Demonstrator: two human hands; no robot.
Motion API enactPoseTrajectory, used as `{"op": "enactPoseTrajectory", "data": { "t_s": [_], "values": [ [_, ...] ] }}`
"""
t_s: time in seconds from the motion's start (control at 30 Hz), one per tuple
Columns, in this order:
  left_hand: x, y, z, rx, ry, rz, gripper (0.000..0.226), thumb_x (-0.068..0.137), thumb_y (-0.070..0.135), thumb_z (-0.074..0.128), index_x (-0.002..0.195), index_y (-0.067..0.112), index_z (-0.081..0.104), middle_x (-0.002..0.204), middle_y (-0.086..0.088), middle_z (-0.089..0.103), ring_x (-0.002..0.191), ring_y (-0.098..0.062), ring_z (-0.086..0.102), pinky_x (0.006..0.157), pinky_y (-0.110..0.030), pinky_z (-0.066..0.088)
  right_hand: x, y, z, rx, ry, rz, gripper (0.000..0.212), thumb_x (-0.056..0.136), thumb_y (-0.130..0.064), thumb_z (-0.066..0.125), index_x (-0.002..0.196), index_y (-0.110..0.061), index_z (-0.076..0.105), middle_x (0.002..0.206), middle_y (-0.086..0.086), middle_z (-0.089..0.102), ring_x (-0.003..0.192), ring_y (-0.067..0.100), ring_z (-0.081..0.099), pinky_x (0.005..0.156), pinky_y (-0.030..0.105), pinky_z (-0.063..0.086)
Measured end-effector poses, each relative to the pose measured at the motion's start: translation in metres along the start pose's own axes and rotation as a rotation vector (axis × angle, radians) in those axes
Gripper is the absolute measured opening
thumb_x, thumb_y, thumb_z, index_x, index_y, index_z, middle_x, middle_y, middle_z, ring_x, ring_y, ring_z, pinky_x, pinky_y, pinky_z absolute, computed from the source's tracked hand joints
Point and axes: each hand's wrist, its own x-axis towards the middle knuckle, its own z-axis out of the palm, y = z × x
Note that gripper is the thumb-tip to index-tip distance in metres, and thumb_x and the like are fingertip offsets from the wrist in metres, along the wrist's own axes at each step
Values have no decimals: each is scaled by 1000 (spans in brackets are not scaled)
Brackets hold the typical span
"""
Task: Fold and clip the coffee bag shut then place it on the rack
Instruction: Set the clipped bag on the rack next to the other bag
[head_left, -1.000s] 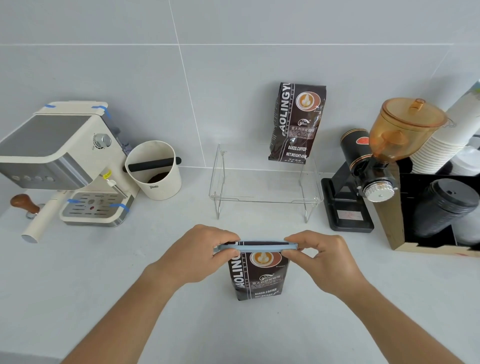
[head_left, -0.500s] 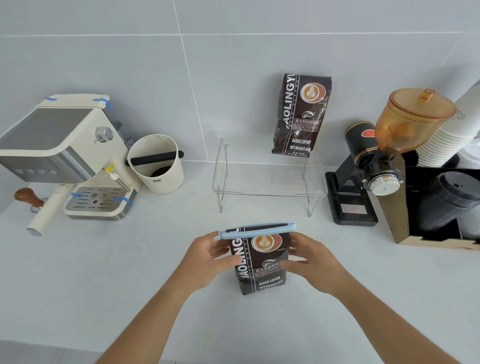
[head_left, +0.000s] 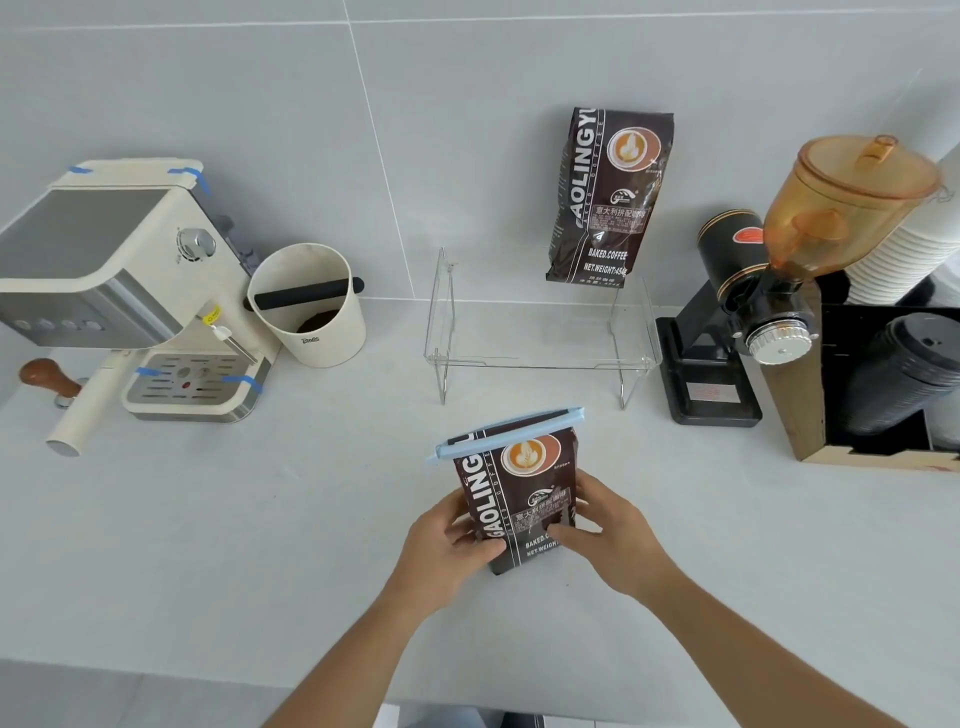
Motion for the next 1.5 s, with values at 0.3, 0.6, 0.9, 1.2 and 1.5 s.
{"op": "enactPoseTrajectory", "data": {
  "t_s": [0.3,0.6,0.9,1.2,1.5],
  "values": [
    [1,29,-3,-117,74,127,62,70,10,77,126,31,60,121,8,72,107,-18,70,92,-30,54,-2,-30,-6,45,75,-50,62,79,-6,75,128,-39,57,112,-16,71,98,5,66,70,15,54],
    [22,106,-17,-236,115,292,52,69,11,78,114,33,64,110,4,76,96,-19,74,76,-24,57,20,-112,-29,-38,153,-205,59,77,-24,75,122,-55,54,106,-22,71,93,-2,65,62,11,54],
    [76,189,-43,-201,95,434,49,76,7,72,120,29,66,112,9,75,93,-14,74,77,-20,56,72,-196,-56,-126,174,-336,45,81,-32,69,109,-62,54,101,-35,69,92,-8,65,61,8,48],
    [149,237,-63,-64,123,479,44,78,14,71,118,34,67,113,9,75,104,-17,71,85,-27,56,151,-226,-69,-143,205,-391,47,77,-33,65,119,-52,56,104,-17,74,91,7,70,76,27,58],
    [219,236,-71,9,198,456,43,80,7,69,115,32,68,110,9,76,104,-13,70,97,-46,53,216,-218,-52,-99,291,-363,66,87,-7,62,137,-46,45,120,-20,68,108,4,64,98,36,52]
  ]
}}
